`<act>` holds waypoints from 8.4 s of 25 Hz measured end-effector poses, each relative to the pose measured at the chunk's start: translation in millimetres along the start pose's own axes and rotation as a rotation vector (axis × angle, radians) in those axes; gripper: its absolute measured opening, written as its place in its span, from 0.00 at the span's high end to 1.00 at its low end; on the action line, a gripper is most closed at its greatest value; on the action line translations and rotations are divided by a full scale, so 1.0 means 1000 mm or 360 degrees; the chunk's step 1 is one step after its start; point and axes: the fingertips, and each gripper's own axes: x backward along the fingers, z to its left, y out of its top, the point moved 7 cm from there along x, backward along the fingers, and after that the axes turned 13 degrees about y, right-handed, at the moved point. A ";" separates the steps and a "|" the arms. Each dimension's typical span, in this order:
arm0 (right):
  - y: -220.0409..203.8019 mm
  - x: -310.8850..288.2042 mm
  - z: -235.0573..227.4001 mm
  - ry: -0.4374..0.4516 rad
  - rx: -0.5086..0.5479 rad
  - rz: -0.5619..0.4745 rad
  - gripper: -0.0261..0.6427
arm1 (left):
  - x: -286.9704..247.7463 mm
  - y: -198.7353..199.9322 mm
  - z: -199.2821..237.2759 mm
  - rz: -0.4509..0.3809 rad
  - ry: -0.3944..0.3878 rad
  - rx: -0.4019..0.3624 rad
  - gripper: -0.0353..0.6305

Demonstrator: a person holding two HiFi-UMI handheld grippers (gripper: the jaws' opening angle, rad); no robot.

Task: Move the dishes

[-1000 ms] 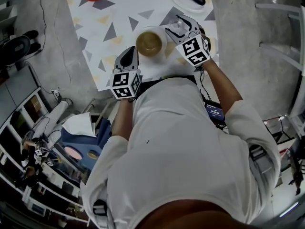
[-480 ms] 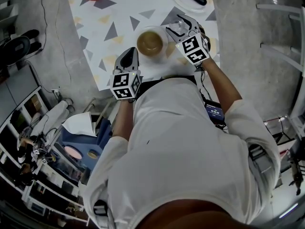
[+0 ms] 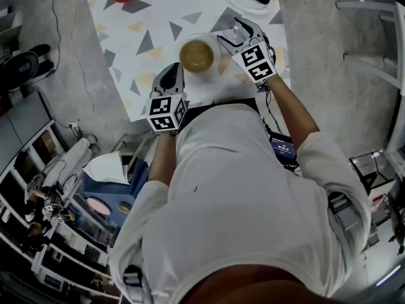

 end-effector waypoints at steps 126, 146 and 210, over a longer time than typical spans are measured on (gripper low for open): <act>0.057 -0.071 0.122 0.0247 -0.1005 0.0050 0.93 | 0.061 -0.081 0.120 -0.0041 0.0113 0.0384 0.92; 0.094 -0.156 0.129 0.0472 -0.0911 0.0190 0.93 | 0.103 -0.133 0.131 0.0034 0.0430 0.0679 0.92; 0.040 -0.082 0.114 -0.0153 -0.0606 0.0024 0.92 | 0.035 -0.067 0.105 0.0022 -0.0059 0.0248 0.92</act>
